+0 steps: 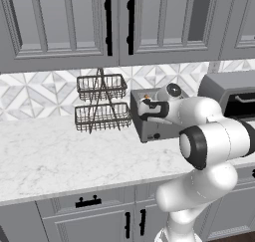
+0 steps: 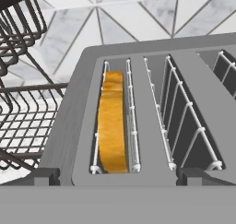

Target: Start the toaster. Once the lever pops up, take the bread to the plate on the dining counter.

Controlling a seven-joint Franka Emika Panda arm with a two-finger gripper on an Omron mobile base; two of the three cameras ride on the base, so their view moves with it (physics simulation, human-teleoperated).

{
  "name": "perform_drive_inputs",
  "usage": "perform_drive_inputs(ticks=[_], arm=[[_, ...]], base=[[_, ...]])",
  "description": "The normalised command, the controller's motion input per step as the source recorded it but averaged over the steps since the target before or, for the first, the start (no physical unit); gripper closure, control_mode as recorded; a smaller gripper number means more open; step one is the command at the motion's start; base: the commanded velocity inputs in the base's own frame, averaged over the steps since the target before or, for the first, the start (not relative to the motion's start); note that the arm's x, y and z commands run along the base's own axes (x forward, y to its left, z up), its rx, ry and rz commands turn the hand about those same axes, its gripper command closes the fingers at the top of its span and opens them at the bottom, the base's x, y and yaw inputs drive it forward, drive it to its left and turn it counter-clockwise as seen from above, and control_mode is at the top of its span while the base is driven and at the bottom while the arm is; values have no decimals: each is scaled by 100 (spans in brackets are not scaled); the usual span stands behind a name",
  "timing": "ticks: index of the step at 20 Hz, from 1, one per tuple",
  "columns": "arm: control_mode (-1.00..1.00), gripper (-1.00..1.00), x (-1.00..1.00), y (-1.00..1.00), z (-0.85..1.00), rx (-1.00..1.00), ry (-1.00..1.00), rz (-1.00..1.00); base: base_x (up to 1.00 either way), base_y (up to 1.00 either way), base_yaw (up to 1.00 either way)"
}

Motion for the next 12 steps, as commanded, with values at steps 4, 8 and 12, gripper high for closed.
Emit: perform_drive_inputs(ticks=[4, 8, 12], arm=[[-100, -100, 0, 0, 0, 0, 0, 0], [-100, -100, 0, 0, 0, 0, 0, 0], [-100, -100, 0, 0, 0, 0, 0, 0]], base=[[0, 0, 0], [0, 0, 0], [0, 0, 0]])
